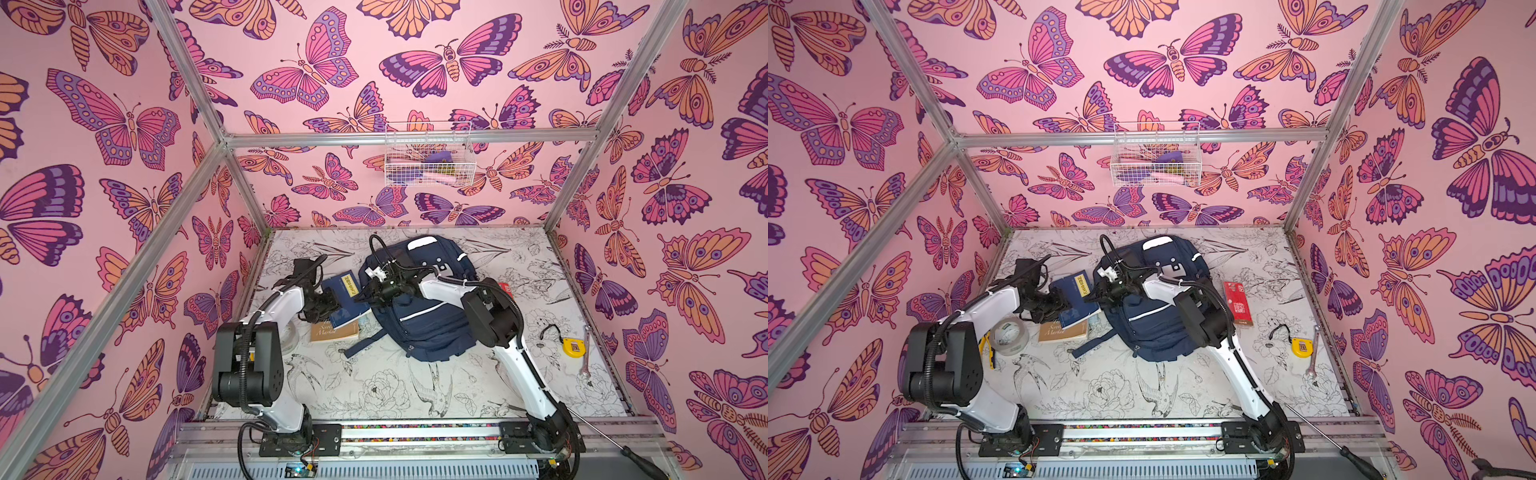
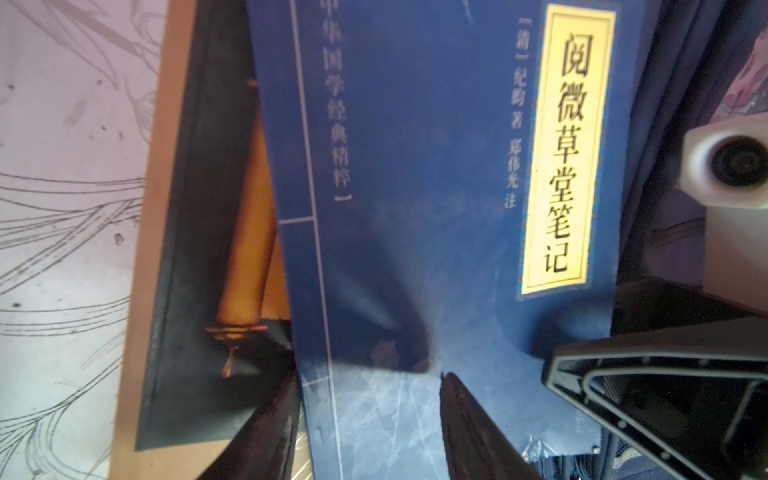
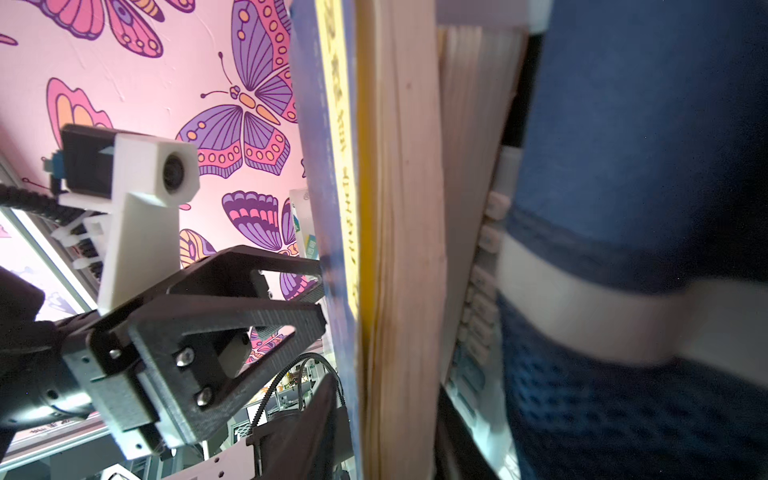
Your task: Pack the student bag
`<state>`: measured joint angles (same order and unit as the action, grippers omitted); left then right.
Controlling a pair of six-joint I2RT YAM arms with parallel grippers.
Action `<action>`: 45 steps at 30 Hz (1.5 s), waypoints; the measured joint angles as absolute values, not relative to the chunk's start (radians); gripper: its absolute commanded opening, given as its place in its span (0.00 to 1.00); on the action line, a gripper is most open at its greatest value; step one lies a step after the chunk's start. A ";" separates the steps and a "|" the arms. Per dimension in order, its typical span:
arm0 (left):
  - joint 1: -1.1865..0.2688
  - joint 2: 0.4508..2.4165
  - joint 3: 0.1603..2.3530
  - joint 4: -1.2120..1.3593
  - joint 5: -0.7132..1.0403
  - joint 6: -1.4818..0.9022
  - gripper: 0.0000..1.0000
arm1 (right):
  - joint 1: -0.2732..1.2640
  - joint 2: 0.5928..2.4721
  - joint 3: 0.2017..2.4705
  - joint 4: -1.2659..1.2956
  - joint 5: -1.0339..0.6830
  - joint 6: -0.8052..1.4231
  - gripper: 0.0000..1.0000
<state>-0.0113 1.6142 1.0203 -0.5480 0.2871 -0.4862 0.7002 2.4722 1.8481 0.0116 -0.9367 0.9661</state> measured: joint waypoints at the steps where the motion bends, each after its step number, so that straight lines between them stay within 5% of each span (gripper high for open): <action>1: -0.011 1.614 1.020 -0.548 0.287 -0.486 0.56 | 0.700 2.472 1.846 0.019 -0.938 0.971 0.30; 11: -0.011 1.614 1.019 -0.548 0.284 -0.482 0.60 | 0.700 2.436 1.784 0.099 -0.944 1.027 0.10; 15: -0.010 1.600 1.018 -0.550 0.289 -0.484 0.71 | 0.701 2.408 1.762 0.101 -0.942 1.031 0.05; 25: -0.007 1.393 1.010 -0.521 0.393 -0.589 0.76 | 0.688 2.171 1.625 -0.011 -0.855 0.954 0.00; 31: -0.017 1.208 0.828 -0.157 0.613 -0.838 0.81 | 0.620 1.860 1.452 -0.012 -0.812 0.937 0.00; 43: -0.191 1.270 0.802 0.410 0.719 -0.991 0.81 | 0.590 1.469 1.216 0.001 -0.778 0.947 0.00; 44: -0.202 1.287 0.805 0.446 0.720 -0.994 0.49 | 0.589 1.451 1.201 0.004 -0.776 0.950 0.00; 45: -0.210 1.306 0.806 0.483 0.773 -1.037 0.39 | 0.587 1.431 1.183 0.006 -0.772 0.956 0.00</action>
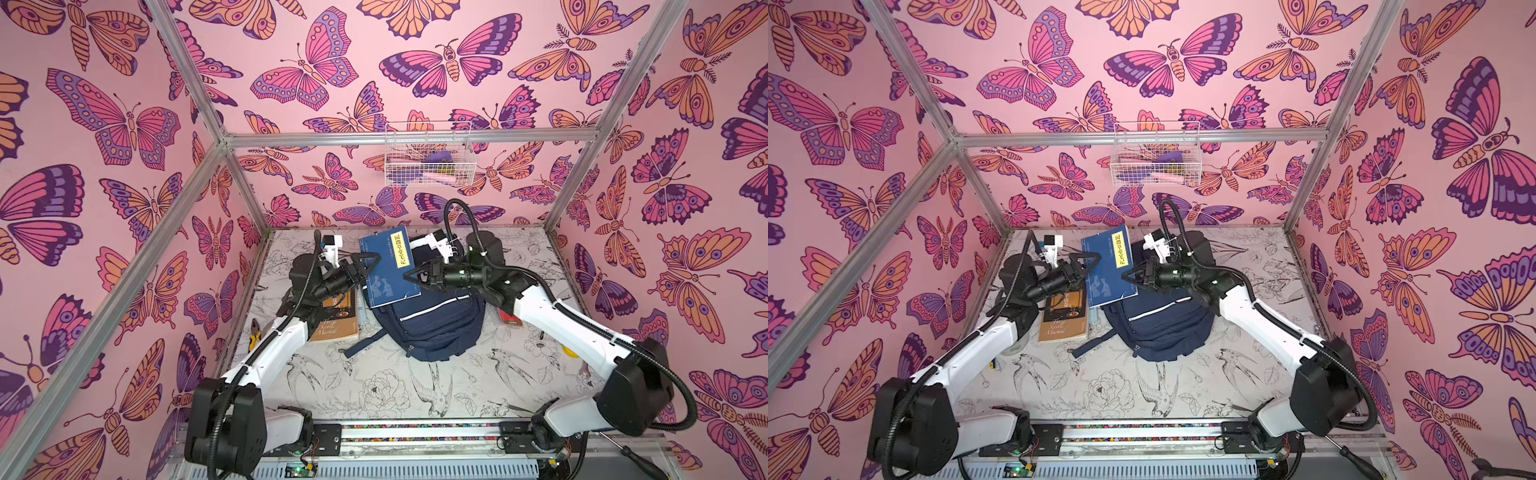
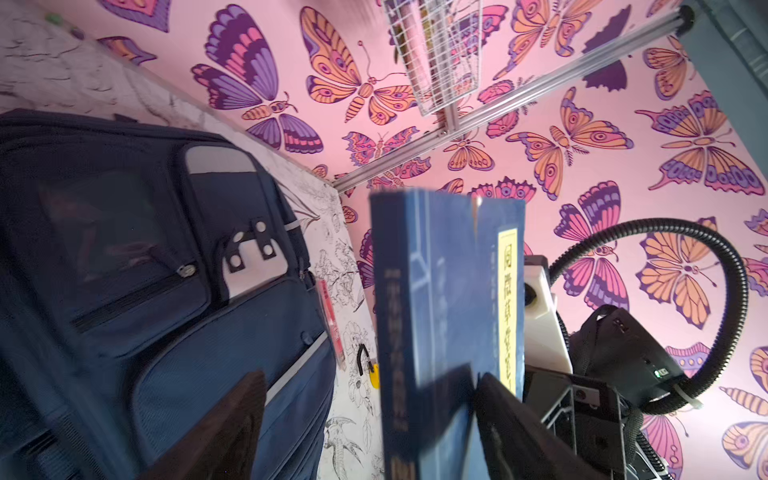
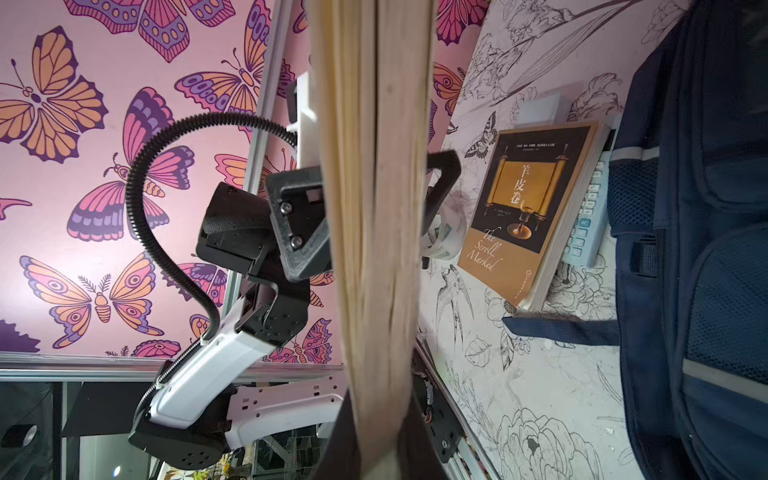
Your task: Pack the student bag
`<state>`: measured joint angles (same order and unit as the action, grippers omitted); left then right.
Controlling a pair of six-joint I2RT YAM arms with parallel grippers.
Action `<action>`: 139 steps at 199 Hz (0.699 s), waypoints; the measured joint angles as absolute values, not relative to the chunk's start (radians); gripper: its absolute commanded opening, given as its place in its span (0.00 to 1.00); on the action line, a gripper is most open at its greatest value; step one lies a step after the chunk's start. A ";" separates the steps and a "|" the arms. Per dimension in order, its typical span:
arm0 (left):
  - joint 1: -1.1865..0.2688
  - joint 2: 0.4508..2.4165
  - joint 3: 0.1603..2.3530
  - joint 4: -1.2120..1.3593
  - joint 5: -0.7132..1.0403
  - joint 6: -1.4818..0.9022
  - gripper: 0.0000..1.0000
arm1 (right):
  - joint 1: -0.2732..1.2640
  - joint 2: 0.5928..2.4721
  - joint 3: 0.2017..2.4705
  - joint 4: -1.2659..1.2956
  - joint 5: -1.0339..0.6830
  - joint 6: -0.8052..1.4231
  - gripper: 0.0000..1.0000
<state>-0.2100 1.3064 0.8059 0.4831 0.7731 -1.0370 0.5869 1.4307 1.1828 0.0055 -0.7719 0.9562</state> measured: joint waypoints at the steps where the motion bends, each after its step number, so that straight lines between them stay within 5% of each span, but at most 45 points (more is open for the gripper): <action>1: -0.210 1.309 0.806 0.488 0.780 -1.044 0.37 | 0.587 1.427 1.179 0.005 -0.772 0.957 0.00; 31: -0.233 1.365 0.807 0.635 0.920 -1.200 0.00 | 0.560 1.367 1.107 0.022 -0.771 0.989 0.00; 50: -0.247 1.388 0.826 0.685 0.941 -1.240 0.00 | 0.538 1.342 1.076 0.018 -0.770 0.995 0.09; 72: -0.266 1.413 0.853 0.707 0.971 -1.262 0.00 | 0.508 1.300 1.065 -0.031 -0.760 0.975 0.59; 104: -0.276 1.425 0.881 0.708 1.053 -1.263 0.00 | 0.397 1.208 1.070 -0.134 -0.741 0.892 0.78; 139: -0.299 1.454 0.913 0.809 1.136 -1.325 0.00 | 0.378 1.191 1.110 -0.165 -0.803 0.829 0.83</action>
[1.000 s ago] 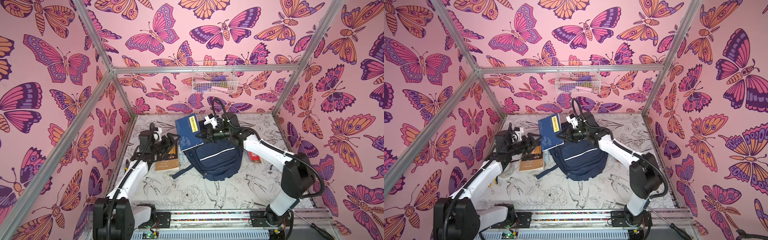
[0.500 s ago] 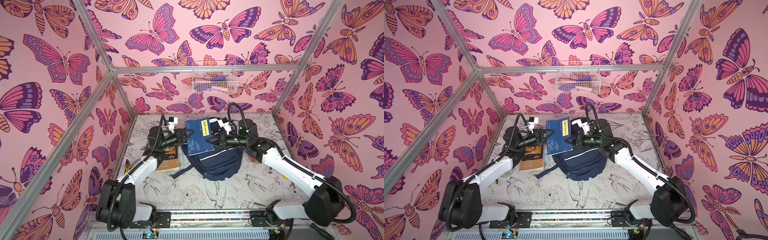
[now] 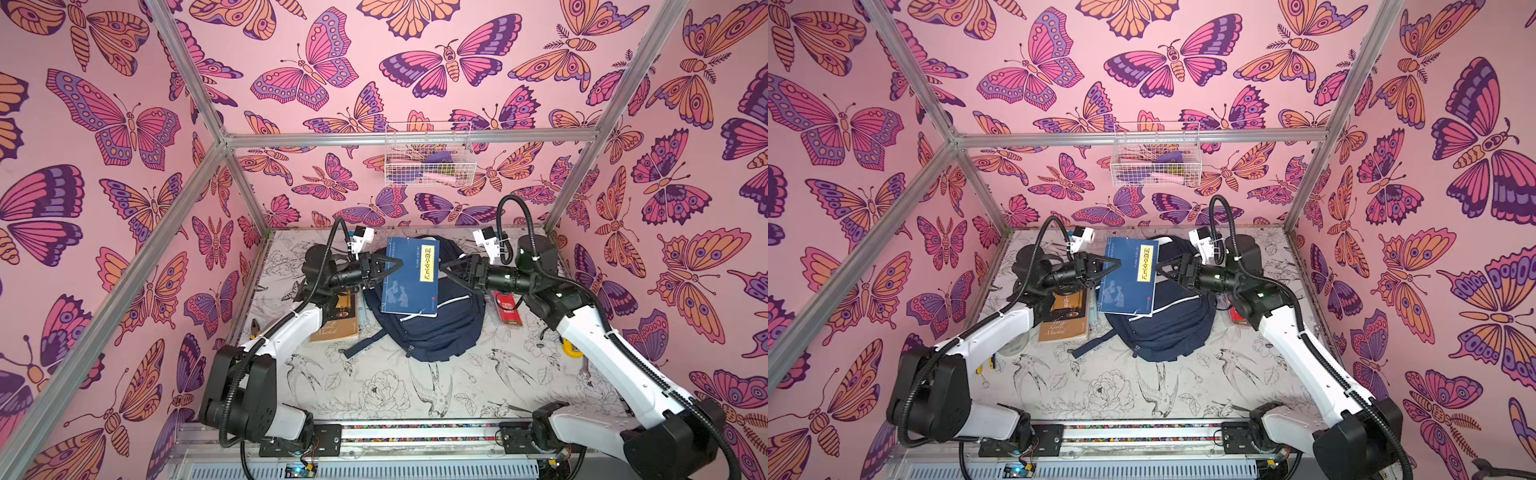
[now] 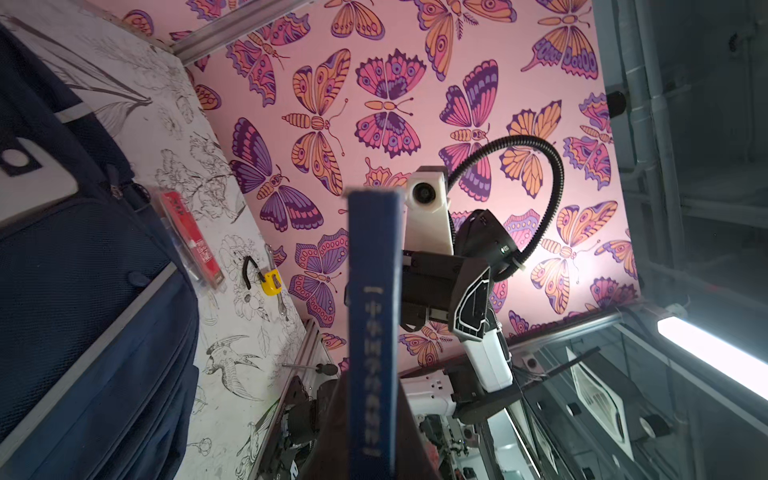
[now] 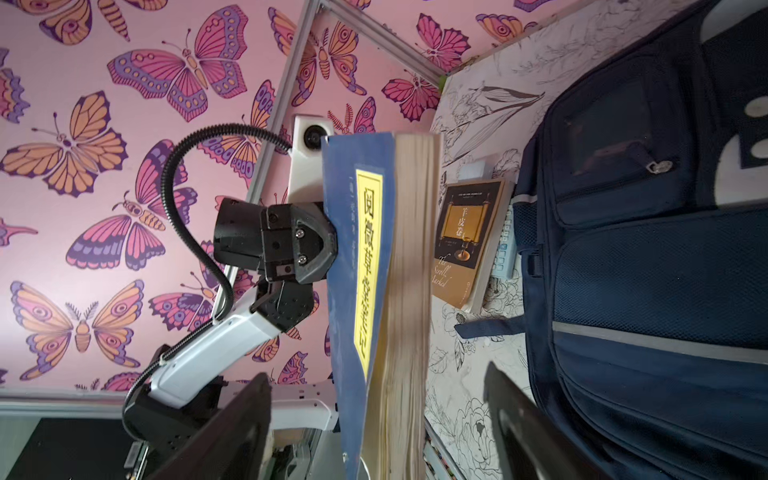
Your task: Pack the student bag
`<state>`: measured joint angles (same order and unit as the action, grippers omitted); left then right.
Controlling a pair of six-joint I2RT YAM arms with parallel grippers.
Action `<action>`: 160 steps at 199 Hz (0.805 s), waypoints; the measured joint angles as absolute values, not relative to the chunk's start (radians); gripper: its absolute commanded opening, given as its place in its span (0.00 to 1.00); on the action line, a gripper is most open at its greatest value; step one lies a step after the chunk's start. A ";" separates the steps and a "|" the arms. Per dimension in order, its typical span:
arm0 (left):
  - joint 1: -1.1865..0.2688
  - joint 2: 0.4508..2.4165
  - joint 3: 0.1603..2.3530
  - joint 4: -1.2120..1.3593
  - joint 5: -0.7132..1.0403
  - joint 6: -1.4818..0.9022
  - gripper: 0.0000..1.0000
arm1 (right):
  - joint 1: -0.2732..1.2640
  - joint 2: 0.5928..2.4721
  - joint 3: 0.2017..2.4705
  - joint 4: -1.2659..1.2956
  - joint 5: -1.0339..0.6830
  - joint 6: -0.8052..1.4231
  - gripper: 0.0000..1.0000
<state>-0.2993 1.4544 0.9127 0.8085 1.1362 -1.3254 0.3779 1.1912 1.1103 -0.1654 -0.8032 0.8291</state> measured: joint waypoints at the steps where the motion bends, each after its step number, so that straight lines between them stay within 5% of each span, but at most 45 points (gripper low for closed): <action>1: -0.299 1.454 0.913 0.809 1.136 -1.325 0.00 | 0.378 1.191 1.110 -0.165 -0.806 0.828 0.83; 42: -0.340 1.546 0.949 1.071 1.198 -1.515 0.00 | 0.378 1.197 1.096 -0.100 -0.884 0.839 0.71; 94: -0.343 1.569 0.953 1.204 1.213 -1.608 0.00 | 0.378 1.196 1.016 0.035 -0.955 0.918 0.38; 137: -0.356 1.602 0.973 1.223 1.213 -1.621 0.00 | 0.379 1.187 0.979 0.117 -0.963 0.979 0.41; 160: -0.368 1.611 0.981 1.229 1.213 -1.625 0.00 | 0.387 1.187 0.968 0.142 -0.962 1.000 0.29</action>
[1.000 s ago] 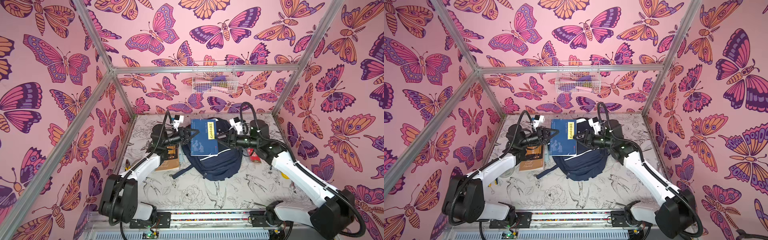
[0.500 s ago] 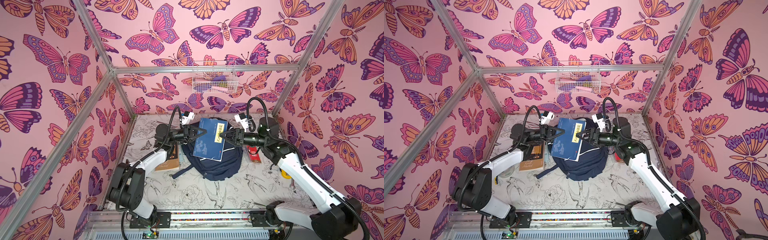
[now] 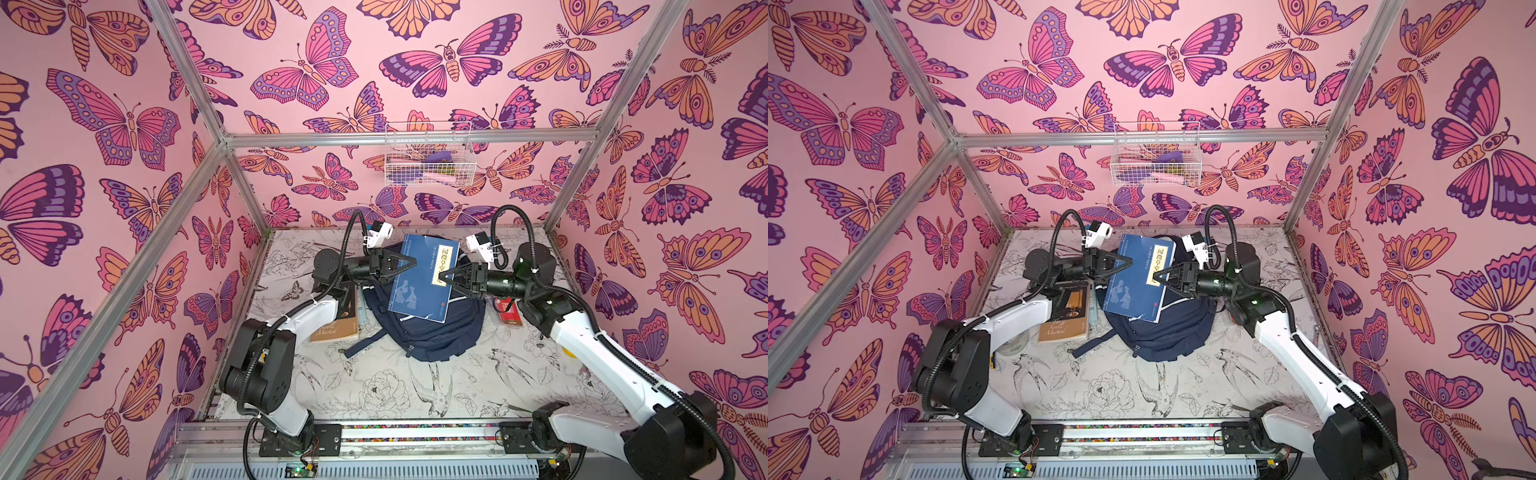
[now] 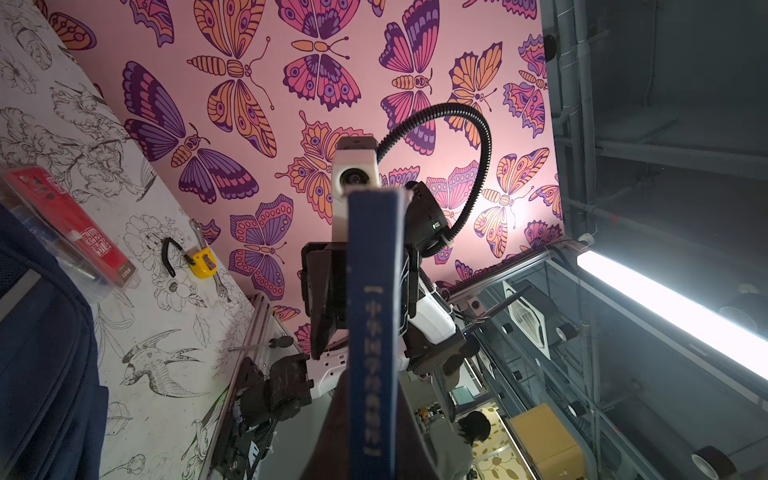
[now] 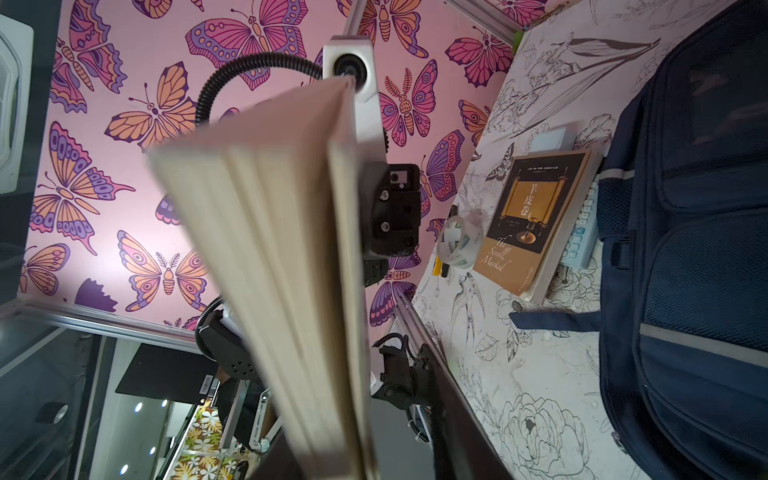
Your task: Pack the student bag
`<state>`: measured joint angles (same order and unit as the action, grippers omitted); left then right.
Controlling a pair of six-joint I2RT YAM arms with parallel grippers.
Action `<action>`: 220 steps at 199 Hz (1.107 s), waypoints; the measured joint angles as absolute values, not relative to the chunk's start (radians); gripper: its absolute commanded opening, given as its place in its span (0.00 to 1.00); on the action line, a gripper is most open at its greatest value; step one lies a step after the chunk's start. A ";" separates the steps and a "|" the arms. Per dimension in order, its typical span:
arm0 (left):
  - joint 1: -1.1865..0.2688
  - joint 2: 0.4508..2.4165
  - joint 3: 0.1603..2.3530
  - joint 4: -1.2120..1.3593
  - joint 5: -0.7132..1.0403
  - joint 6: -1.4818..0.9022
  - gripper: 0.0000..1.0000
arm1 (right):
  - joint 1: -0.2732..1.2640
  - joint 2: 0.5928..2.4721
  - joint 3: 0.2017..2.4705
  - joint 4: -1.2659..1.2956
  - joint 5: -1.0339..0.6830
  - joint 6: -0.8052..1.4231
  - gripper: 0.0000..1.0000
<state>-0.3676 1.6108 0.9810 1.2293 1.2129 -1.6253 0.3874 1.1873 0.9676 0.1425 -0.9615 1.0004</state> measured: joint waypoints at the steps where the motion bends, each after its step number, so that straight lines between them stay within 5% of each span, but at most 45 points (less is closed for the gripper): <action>1: -0.368 1.612 0.982 1.230 1.213 -1.625 0.00 | 0.388 1.187 0.967 0.144 -0.962 1.002 0.28; 24: -0.370 1.621 0.984 1.234 1.214 -1.625 0.00 | 0.395 1.185 0.967 0.157 -0.958 1.011 0.11; 84: -0.383 1.647 0.987 1.242 1.216 -1.630 0.00 | 0.394 1.146 0.966 0.081 -0.916 0.973 0.01; 107: -0.391 1.663 0.992 1.237 1.216 -1.618 0.34 | 0.389 1.136 0.968 0.028 -0.894 0.940 0.00; 128: -0.381 1.665 0.992 1.148 1.198 -1.551 0.49 | 0.355 1.122 0.978 -0.078 -0.863 0.900 0.00; 160: -0.378 1.571 1.007 0.607 1.043 -1.164 0.69 | 0.236 1.099 1.040 -0.335 -0.729 0.813 0.00; 184: -0.468 1.508 1.140 0.135 0.767 -0.776 0.69 | 0.140 1.100 1.115 -0.583 -0.527 0.738 0.00; 220: -0.658 1.593 1.342 -0.241 0.482 -0.417 0.68 | 0.044 1.093 1.127 -0.805 -0.353 0.685 0.00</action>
